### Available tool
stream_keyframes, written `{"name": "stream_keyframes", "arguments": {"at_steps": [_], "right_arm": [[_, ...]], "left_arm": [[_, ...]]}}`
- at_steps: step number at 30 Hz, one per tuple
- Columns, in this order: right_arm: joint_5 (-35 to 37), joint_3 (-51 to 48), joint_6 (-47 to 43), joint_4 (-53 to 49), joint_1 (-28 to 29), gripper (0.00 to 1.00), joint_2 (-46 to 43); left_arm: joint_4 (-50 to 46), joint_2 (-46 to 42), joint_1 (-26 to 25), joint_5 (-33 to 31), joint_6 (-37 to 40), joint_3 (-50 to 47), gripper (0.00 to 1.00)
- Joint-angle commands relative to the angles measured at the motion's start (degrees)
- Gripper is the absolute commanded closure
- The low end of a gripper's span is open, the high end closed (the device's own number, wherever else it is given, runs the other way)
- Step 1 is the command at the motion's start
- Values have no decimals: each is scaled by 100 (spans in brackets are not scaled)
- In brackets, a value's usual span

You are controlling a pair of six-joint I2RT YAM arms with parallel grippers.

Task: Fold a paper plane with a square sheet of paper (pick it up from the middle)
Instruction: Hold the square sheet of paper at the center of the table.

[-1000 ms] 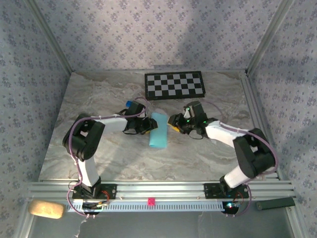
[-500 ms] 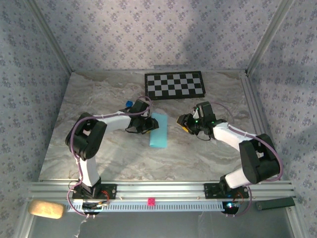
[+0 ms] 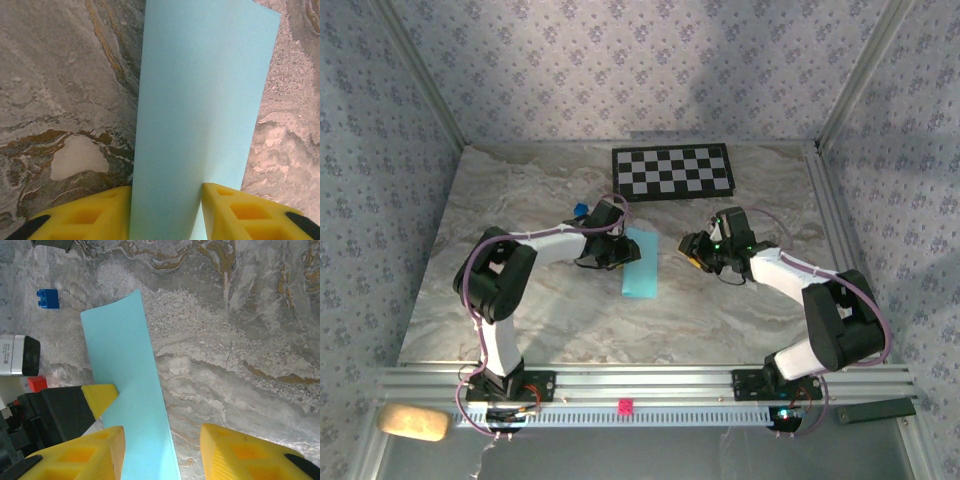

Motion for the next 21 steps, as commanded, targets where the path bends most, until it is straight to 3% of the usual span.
{"name": "stream_keyframes", "arguments": {"at_steps": [1,11,21], "right_arm": [[136,-105,-157,-222,16,56,-109],[160,-124,-194,-302,4,57,-97],[117,-111,-220,-299,15,56,-28]], "left_arm": [[-222,140,-163,-230,-97,-24,59],[-82,-125,-363,-598,-746,-269,59],[-161,81,-325,-726,-386,-90,54]]}}
